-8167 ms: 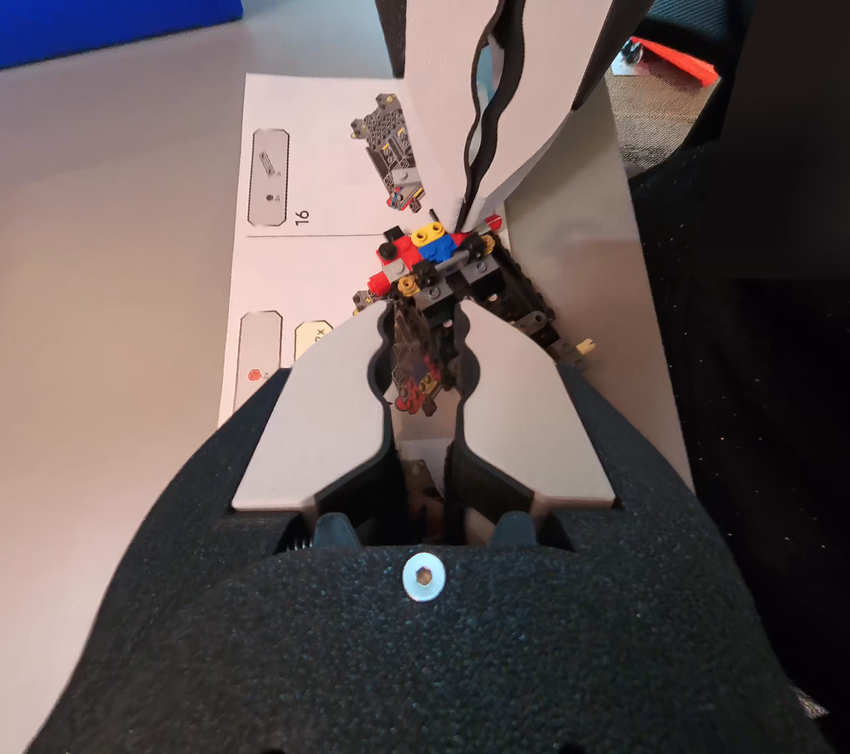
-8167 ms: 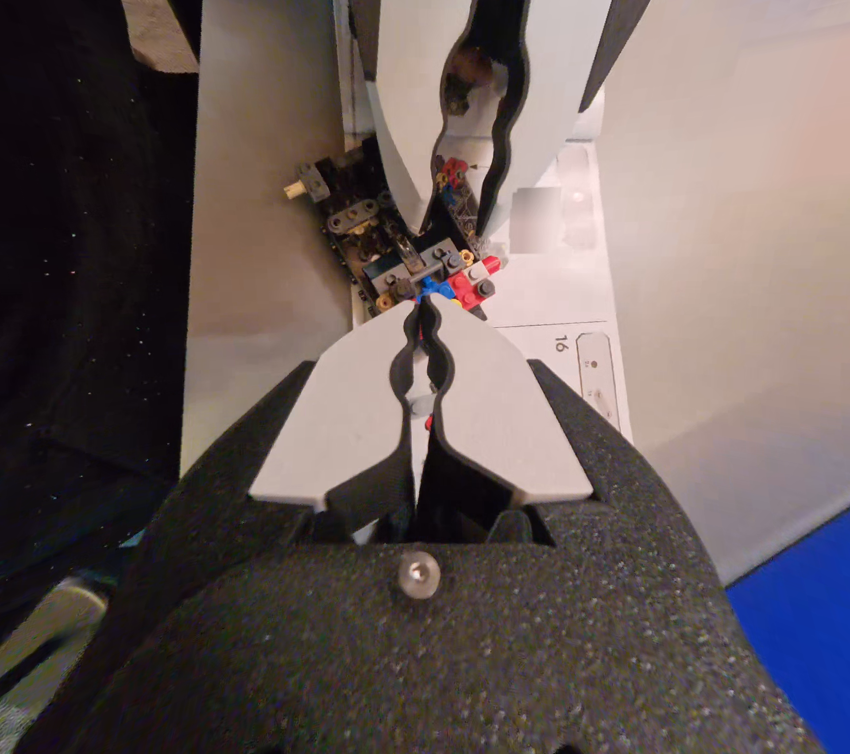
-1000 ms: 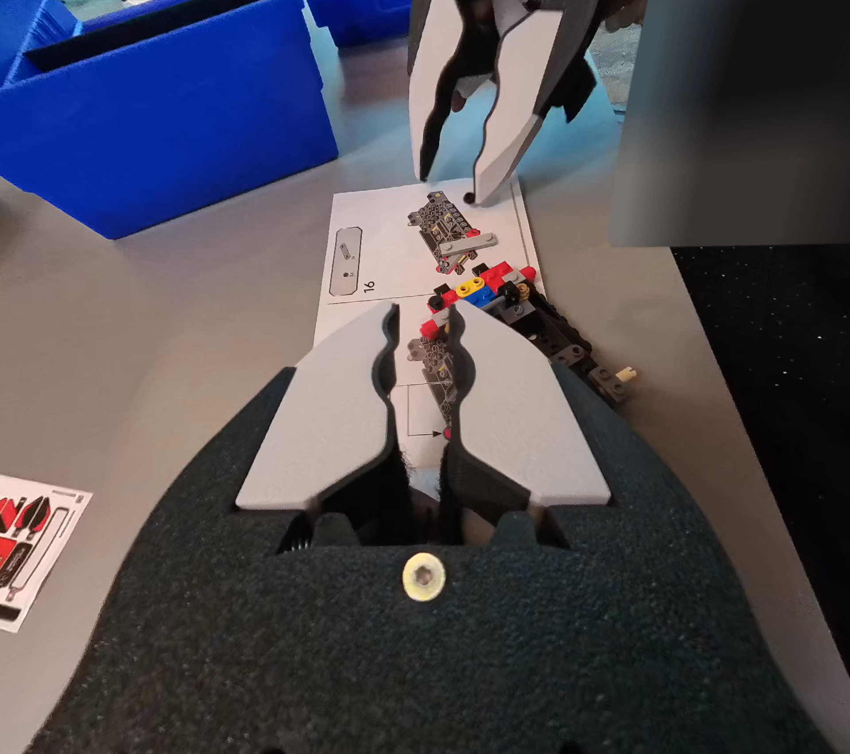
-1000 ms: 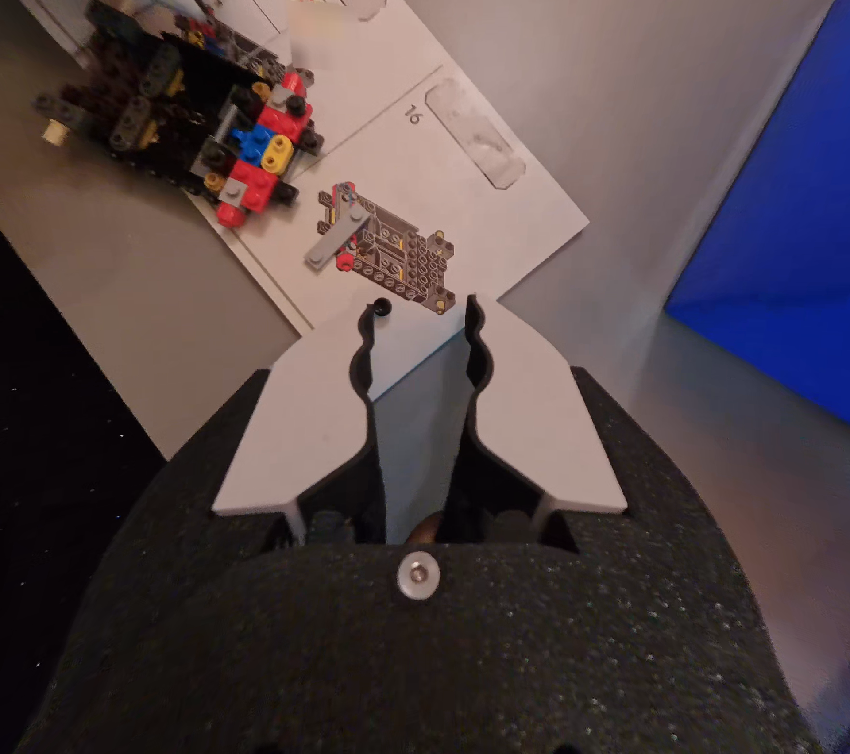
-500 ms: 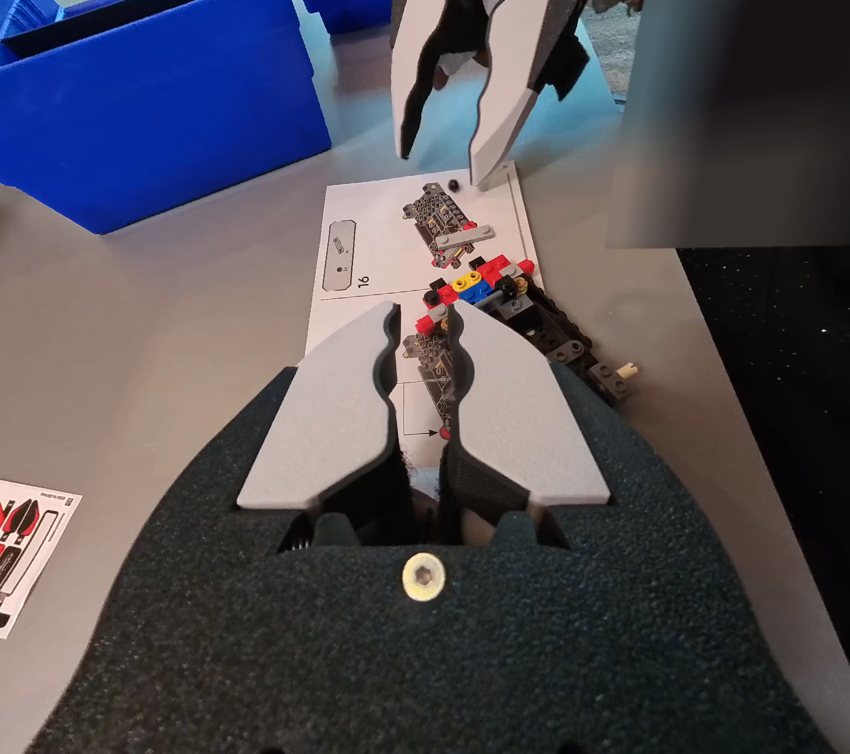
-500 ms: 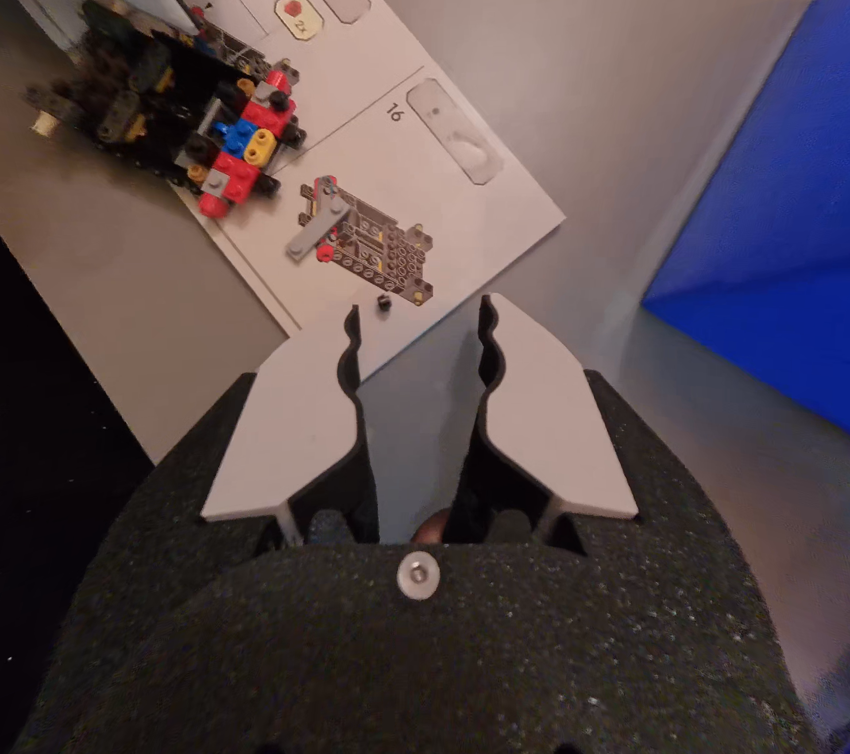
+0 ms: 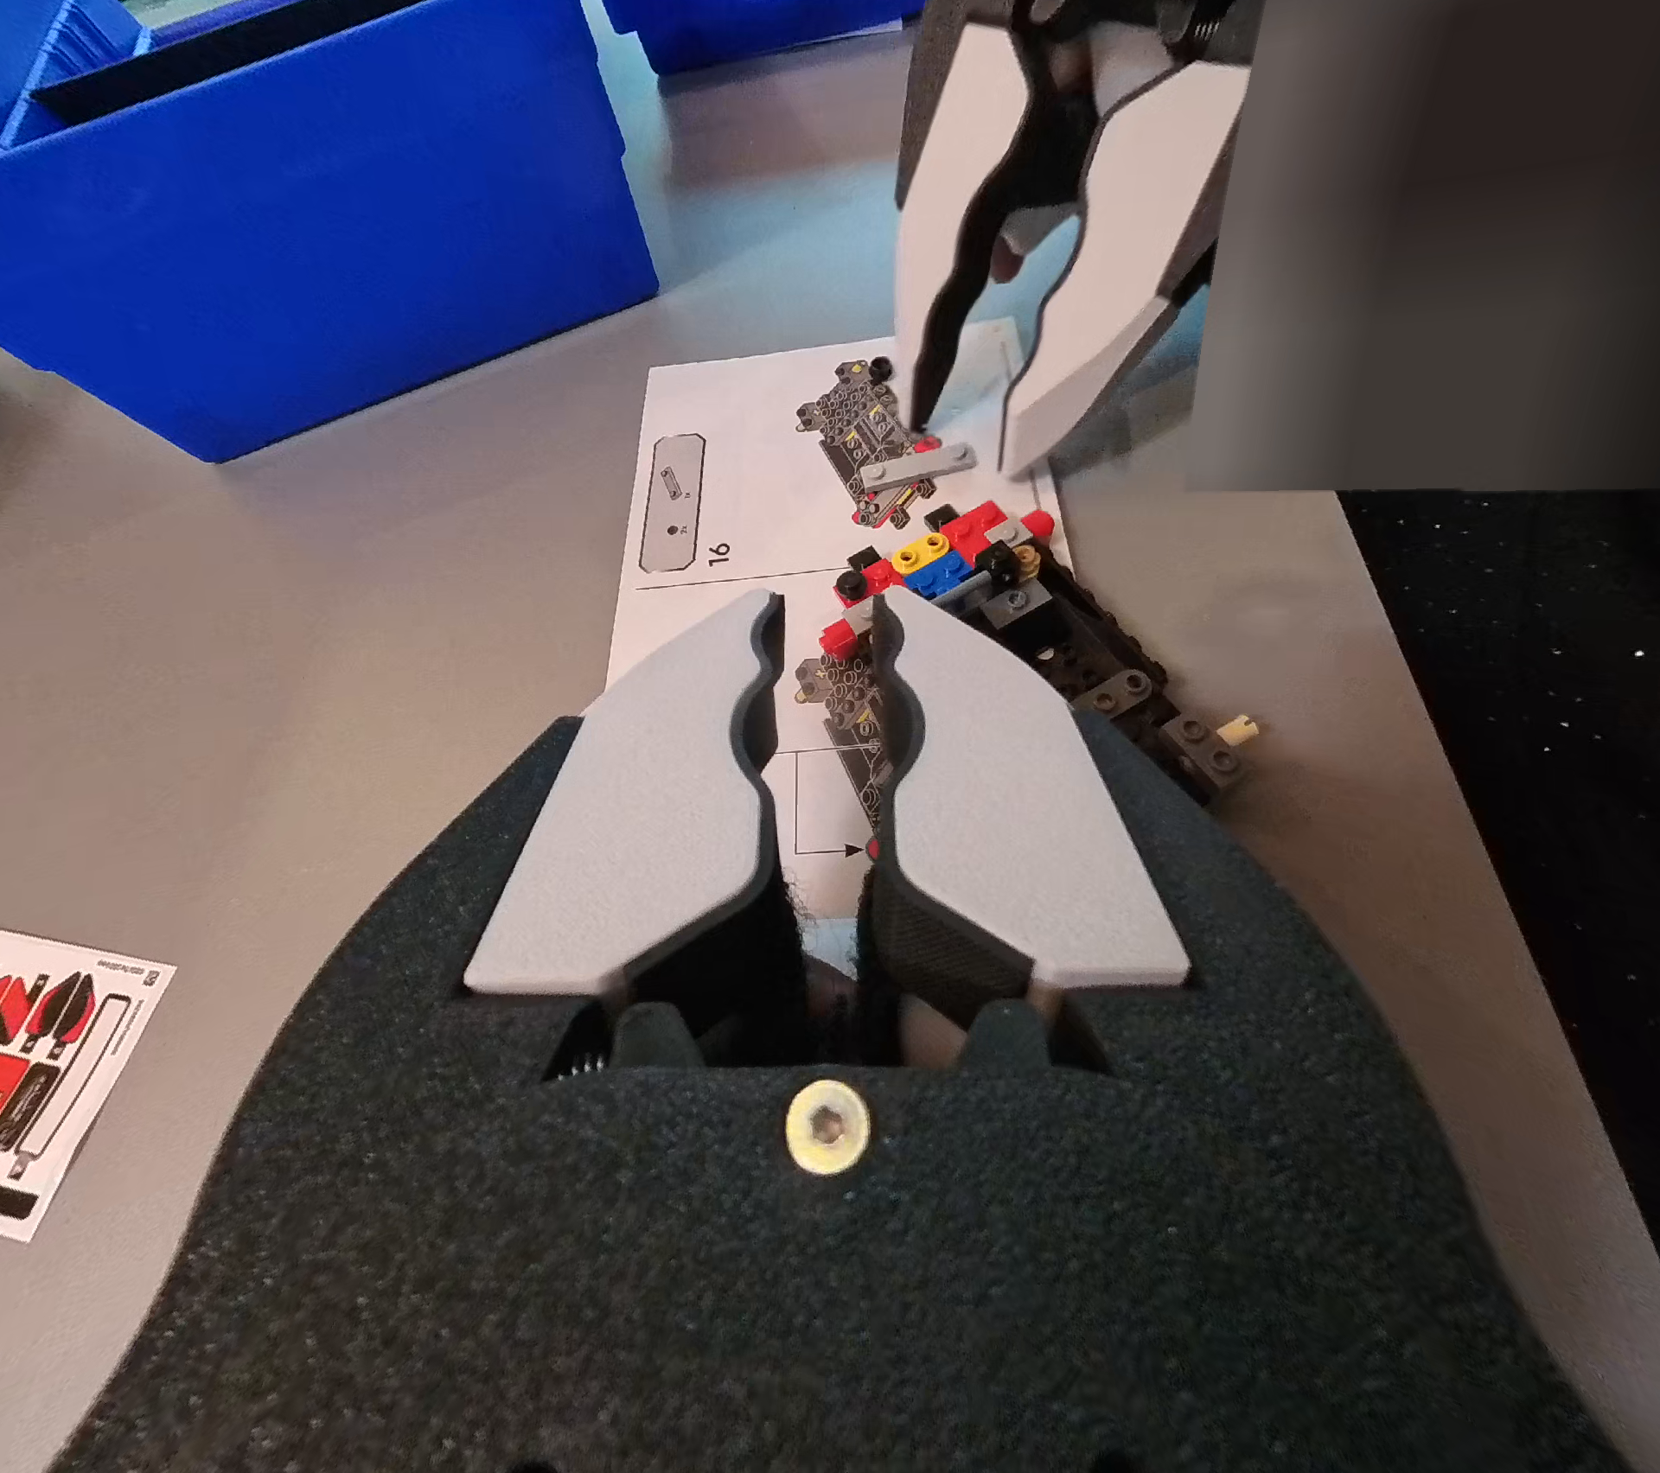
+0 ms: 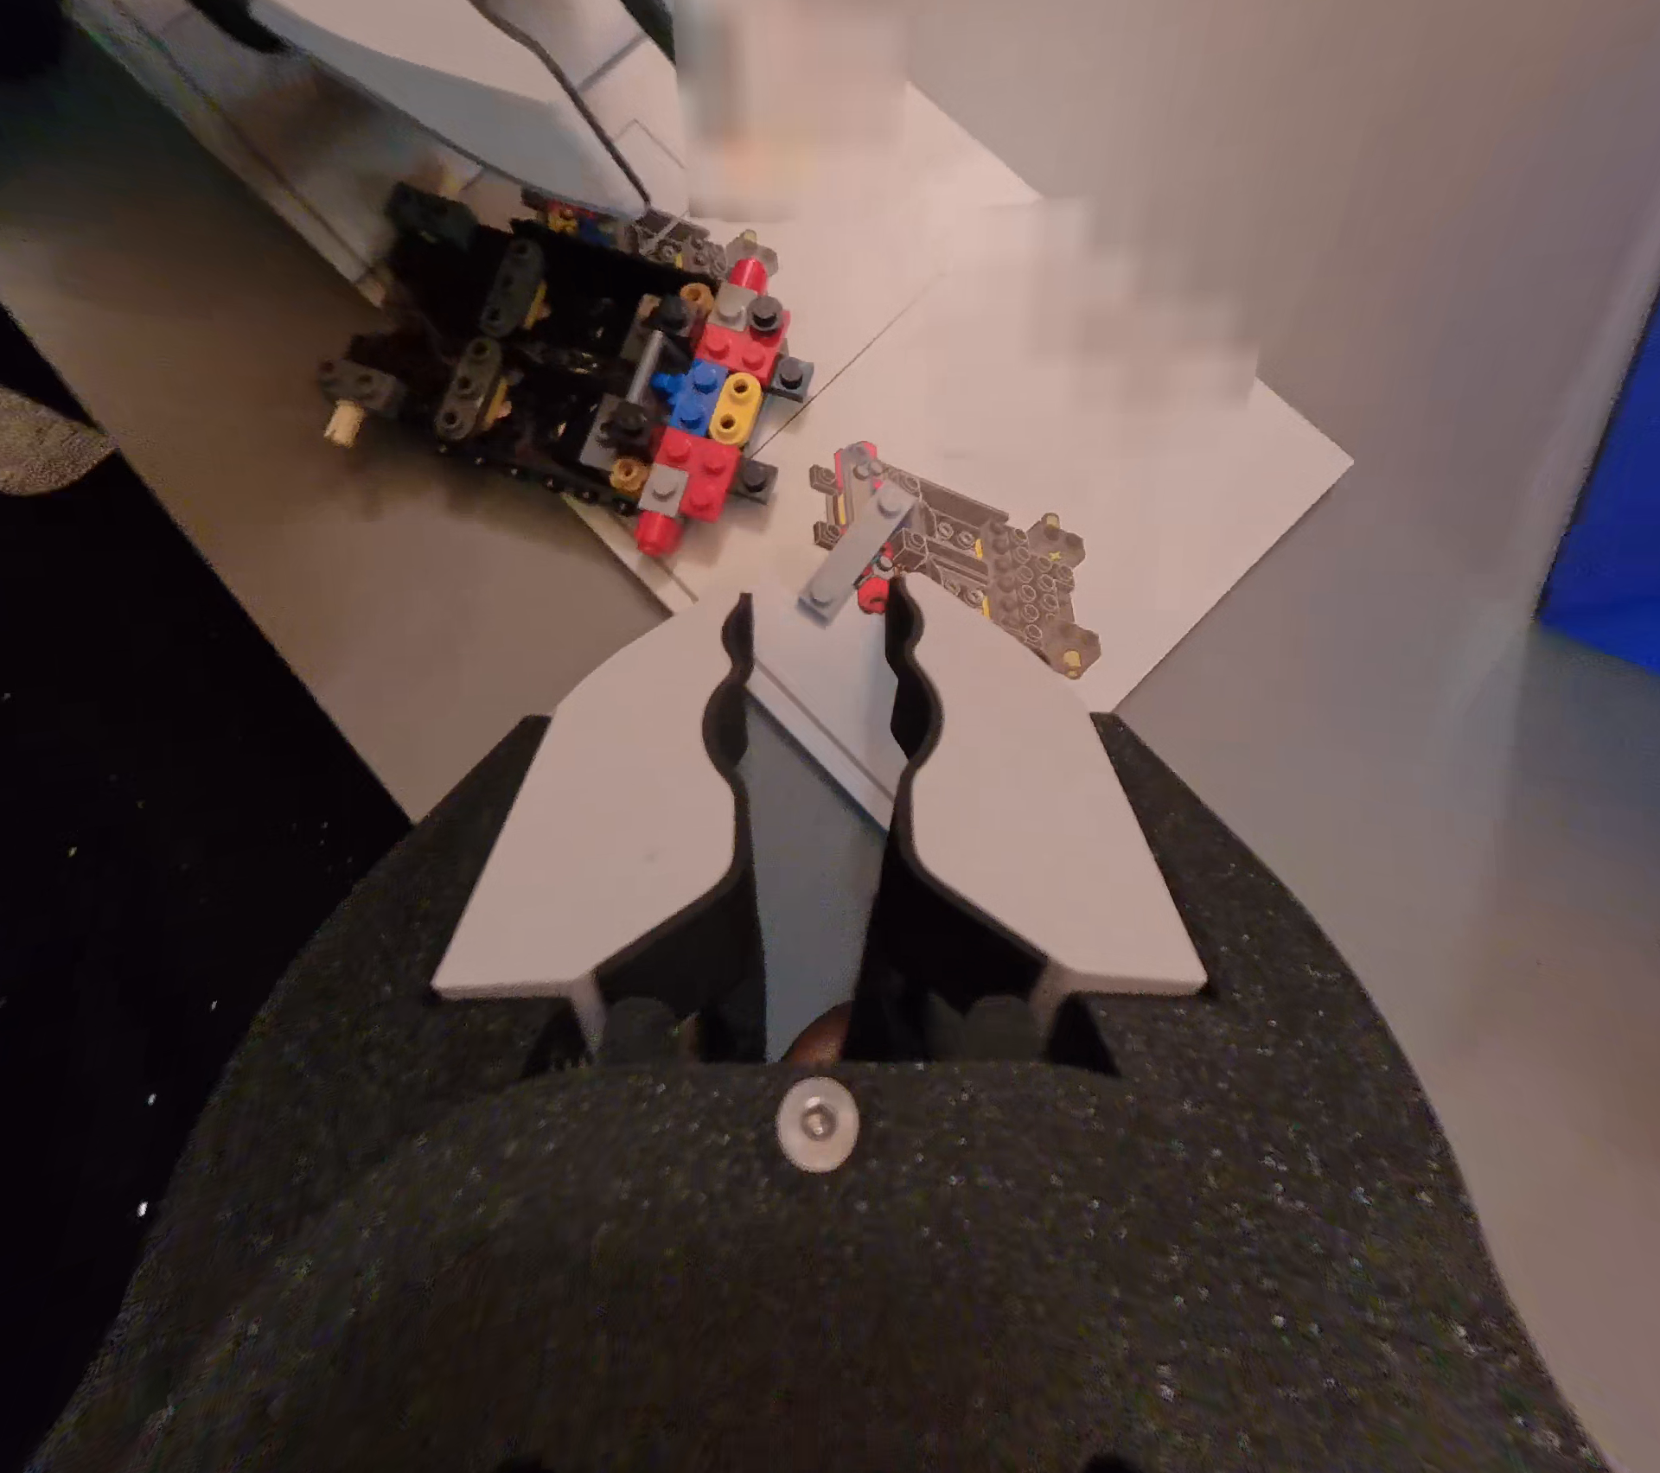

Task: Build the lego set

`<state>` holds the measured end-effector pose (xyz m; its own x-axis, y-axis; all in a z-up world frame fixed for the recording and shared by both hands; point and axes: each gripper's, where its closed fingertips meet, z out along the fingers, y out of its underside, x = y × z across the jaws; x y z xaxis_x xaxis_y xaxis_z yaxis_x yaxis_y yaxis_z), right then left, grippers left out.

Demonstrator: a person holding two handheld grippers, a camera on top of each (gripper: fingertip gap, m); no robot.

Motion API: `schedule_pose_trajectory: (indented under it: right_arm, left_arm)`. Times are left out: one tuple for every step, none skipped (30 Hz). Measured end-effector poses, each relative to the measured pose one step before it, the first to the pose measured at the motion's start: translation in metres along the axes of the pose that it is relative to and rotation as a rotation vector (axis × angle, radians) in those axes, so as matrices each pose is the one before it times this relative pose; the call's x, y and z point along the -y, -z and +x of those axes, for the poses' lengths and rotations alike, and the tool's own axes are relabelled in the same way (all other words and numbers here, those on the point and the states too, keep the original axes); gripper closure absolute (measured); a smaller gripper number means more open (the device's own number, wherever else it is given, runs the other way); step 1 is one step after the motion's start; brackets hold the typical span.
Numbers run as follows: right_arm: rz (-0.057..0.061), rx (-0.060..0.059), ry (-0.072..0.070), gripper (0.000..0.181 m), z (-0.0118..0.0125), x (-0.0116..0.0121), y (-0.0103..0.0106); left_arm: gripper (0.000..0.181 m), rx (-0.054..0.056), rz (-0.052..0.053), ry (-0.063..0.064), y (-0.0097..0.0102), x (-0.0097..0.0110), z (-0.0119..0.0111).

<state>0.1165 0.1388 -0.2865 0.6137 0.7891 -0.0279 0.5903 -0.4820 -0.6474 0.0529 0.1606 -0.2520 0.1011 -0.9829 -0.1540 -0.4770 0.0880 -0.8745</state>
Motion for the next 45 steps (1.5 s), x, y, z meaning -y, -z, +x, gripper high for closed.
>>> schedule_pose_trajectory:
  right_arm:
    - [0.0042, -0.0163, -0.0165, 0.153, 0.00119, 0.00099, -0.00237]
    - [-0.001, -0.0072, -0.017, 0.154, 0.00023, 0.00057, -0.00209]
    - [-0.0025, 0.0009, -0.0167, 0.155, -0.00037, 0.00061, -0.00136]
    - [-0.0059, -0.0035, -0.0136, 0.157, 0.00063, 0.00023, -0.00036]
    - [-0.0072, -0.0027, -0.0062, 0.167, 0.00075, -0.00006, -0.00003]
    - [-0.0034, 0.0013, -0.0026, 0.172, -0.0001, 0.00016, -0.00023]
    - [-0.001, -0.001, 0.002, 0.173, 0.0, 0.0002, -0.00021]
    - [-0.0018, -0.0009, 0.004, 0.173, 0.00006, 0.00011, -0.00004]
    - [-0.0016, 0.0, 0.0015, 0.173, 0.00012, 0.00019, -0.00008]
    - [0.0011, -0.0015, -0.0003, 0.173, 0.0006, 0.00038, 0.00002]
    - [0.0039, -0.0002, -0.0041, 0.173, 0.00076, 0.00082, 0.0003]
    - [0.0103, 0.0072, -0.0122, 0.173, -0.00006, 0.0022, 0.0009]
    - [0.019, 0.0159, -0.0178, 0.174, -0.00161, 0.00428, 0.00206]
    - [0.0231, 0.0151, -0.0173, 0.174, -0.00237, 0.00546, 0.00279]
    - [0.0196, 0.0057, -0.0121, 0.174, -0.00196, 0.00535, 0.00285]
    - [0.0104, 0.0012, -0.007, 0.174, -0.00202, 0.00414, 0.00237]
    - [-0.0009, 0.0051, -0.0067, 0.174, -0.00284, 0.00209, 0.00128]
    - [-0.0053, 0.0137, -0.0089, 0.174, -0.00411, 0.00097, -0.00011]
    - [-0.0126, 0.0145, -0.0088, 0.174, -0.00408, -0.00074, -0.00122]
    - [-0.0213, 0.0012, -0.0047, 0.174, -0.00175, -0.00247, -0.00177]
    - [-0.0252, -0.0136, -0.0025, 0.174, 0.00105, -0.00341, -0.00167]
    - [-0.0165, -0.0146, -0.0064, 0.174, 0.00167, -0.00248, -0.00084]
    - [-0.0005, 0.0001, -0.0147, 0.174, 0.00013, -0.00049, -0.00003]
    - [0.0029, 0.0056, -0.0196, 0.174, -0.00036, 0.00022, 0.00071]
    - [-0.0045, -0.001, -0.0164, 0.174, 0.00005, -0.00059, 0.00072]
    - [-0.0084, -0.007, -0.0102, 0.174, 0.00011, -0.0011, 0.00047]
    - [-0.0023, -0.004, -0.0057, 0.174, -0.0009, -0.00033, 0.00019]
    - [0.003, 0.0014, -0.0039, 0.173, -0.0019, 0.00059, 0.00005]
    - [0.0004, -0.0003, -0.0006, 0.174, -0.00114, 0.00052, -0.00016]
    - [-0.0018, -0.0061, 0.0023, 0.174, 0.00018, 0.00044, -0.00033]
    - [-0.0004, -0.008, 0.0013, 0.174, 0.00111, 0.00028, -0.00023]
    - [-0.0007, -0.0035, -0.001, 0.174, 0.00101, -0.00009, -0.00045]
    - [-0.0012, 0.0036, -0.0044, 0.174, 0.00034, -0.00043, -0.0006]
    - [-0.005, 0.0053, -0.0024, 0.173, -0.00005, -0.00093, -0.00064]
    - [-0.0017, 0.0026, 0.0019, 0.173, -0.00021, -0.00031, -0.00033]
    - [0.0037, 0.0039, 0.0036, 0.173, -0.00072, 0.00072, 0.00021]
    - [0.0091, 0.0062, 0.0026, 0.174, -0.00098, 0.00185, 0.00082]
    - [0.0154, 0.0087, -0.0005, 0.174, -0.00104, 0.00257, 0.0011]
    - [0.0154, 0.0172, -0.002, 0.174, -0.00198, 0.0026, 0.00107]
    - [0.0157, 0.0227, -0.0031, 0.174, -0.0025, 0.0023, 0.00093]
    - [0.0183, 0.0146, -0.0061, 0.174, -0.00046, 0.00236, 0.00142]
    - [0.0167, 0.004, -0.0098, 0.174, 0.00176, 0.00167, 0.00187]
    - [0.0133, 0.0021, -0.0121, 0.174, 0.00237, 0.00055, 0.00204]
    - [0.0176, 0.0114, -0.0133, 0.174, 0.00068, 0.00021, 0.00229]
    - [0.0151, 0.026, -0.0175, 0.174, -0.00148, -0.00113, 0.00255]
  left_arm:
    - [0.163, -0.0004, -0.0007, -0.003, 0.0, -0.00009, 0.00036]
    - [0.163, -0.0012, -0.0017, -0.0019, 0.00008, -0.00014, 0.00032]
    - [0.163, -0.0011, -0.0037, 0.0003, 0.00009, -0.00039, 0.00018]
    - [0.163, -0.0004, -0.0128, 0.0052, 0.00048, -0.00152, -0.00012]
    - [0.161, -0.002, -0.027, 0.0106, 0.0012, -0.003, 0.0]
    - [0.16, -0.0131, -0.0437, 0.017, 0.00198, -0.00449, 0.00145]
    - [0.159, -0.0291, -0.0548, 0.0211, 0.00252, -0.00573, 0.00387]
    - [0.159, -0.0329, -0.05, 0.0279, 0.00228, -0.00577, 0.00436]
    - [0.159, -0.0282, -0.034, 0.0317, 0.0013, -0.00442, 0.00346]
    - [0.16, -0.0232, -0.012, 0.0309, -0.00002, -0.00239, 0.00253]
    - [0.163, -0.0236, 0.0001, 0.0254, -0.00152, -0.00108, 0.00223]
    - [0.163, -0.0194, 0.0008, 0.0229, -0.00272, -0.00108, 0.00144]
    - [0.163, -0.0116, -0.009, 0.0258, -0.00328, -0.00191, 0.00032]
    - [0.163, -0.0084, -0.0164, 0.0277, -0.0034, -0.0022, 0.00036]
    - [0.163, -0.0118, -0.0047, 0.0286, -0.00278, 0.00021, 0.00139]
    - [0.163, -0.0086, -0.0026, 0.0271, -0.00245, 0.00063, 0.0016]
    - [0.163, 0.0006, 0.0065, 0.0274, -0.00157, 0.00225, 0.0008]
    - [0.163, 0.0015, 0.001, 0.0327, -0.00158, 0.00141, 0.00053]
    - [0.163, 0.0013, 0.0016, 0.0357, -0.00131, 0.00153, 0.0004]
    - [0.163, -0.004, 0.0024, 0.0293, -0.00124, 0.00124, 0.00116]
    - [0.162, -0.0033, 0.0045, 0.0253, -0.00103, 0.00111, 0.00099]
    - [0.161, -0.0008, 0.0037, 0.0199, -0.00049, 0.0009, 0.00048]
    - [0.161, 0.0021, 0.0018, 0.012, -0.0001, 0.00026, 0.00016]
    - [0.16, 0.0008, 0.0007, 0.0031, 0.0, 0.00008, 0.00033]
    - [0.159, -0.0001, 0.0006, -0.0049, -0.00003, 0.00012, 0.00045]
    - [0.158, 0.0034, 0.0041, -0.0139, -0.00009, 0.00062, -0.00017]
    - [0.158, 0.0112, 0.0087, -0.015, 0.00003, 0.00131, -0.00134]
    - [0.16, 0.0131, 0.0116, -0.0133, 0.00013, 0.00191, -0.00192]
    - [0.161, 0.0147, 0.0139, -0.015, 0.00053, 0.00234, -0.00201]
    - [0.162, 0.0161, 0.0115, -0.0125, 0.0008, 0.00185, -0.00212]
    - [0.163, 0.0099, 0.0075, -0.0116, 0.001, 0.00135, -0.00106]
    - [0.164, 0.007, 0.0064, -0.0128, 0.00123, 0.00128, -0.00046]
    - [0.166, 0.0076, 0.0107, -0.0179, 0.00133, 0.00226, -0.00018]
    - [0.168, 0.01, 0.0185, -0.0261, 0.00124, 0.00354, -0.0001]
    - [0.169, 0.0157, 0.0232, -0.0319, 0.00081, 0.00439, -0.00065]
    - [0.171, 0.0226, 0.0229, -0.0359, 0.0001, 0.00461, -0.00171]
    - [0.172, 0.016, 0.0202, -0.0425, -0.00053, 0.0045, -0.00099]
    - [0.172, 0.0041, 0.02, -0.0422, -0.0009, 0.00455, 0.00023]
    - [0.172, -0.0094, 0.013, -0.0375, -0.00098, 0.00364, 0.00126]
    - [0.171, -0.0228, -0.0008, -0.0364, -0.0007, 0.0016, 0.00192]
    - [0.169, -0.01, -0.0055, -0.0243, 0.00014, 0.00074, -0.00126]
    - [0.167, -0.012, -0.0012, -0.0145, 0.00074, 0.00108, -0.00193]
    - [0.164, -0.0368, -0.0081, -0.009, 0.00169, -0.00037, 0.00121]
    - [0.159, -0.0487, -0.032, 0.0034, 0.00257, -0.00385, 0.0023]
    - [0.158, -0.0292, -0.0644, 0.0212, 0.00364, -0.00848, -0.00036]
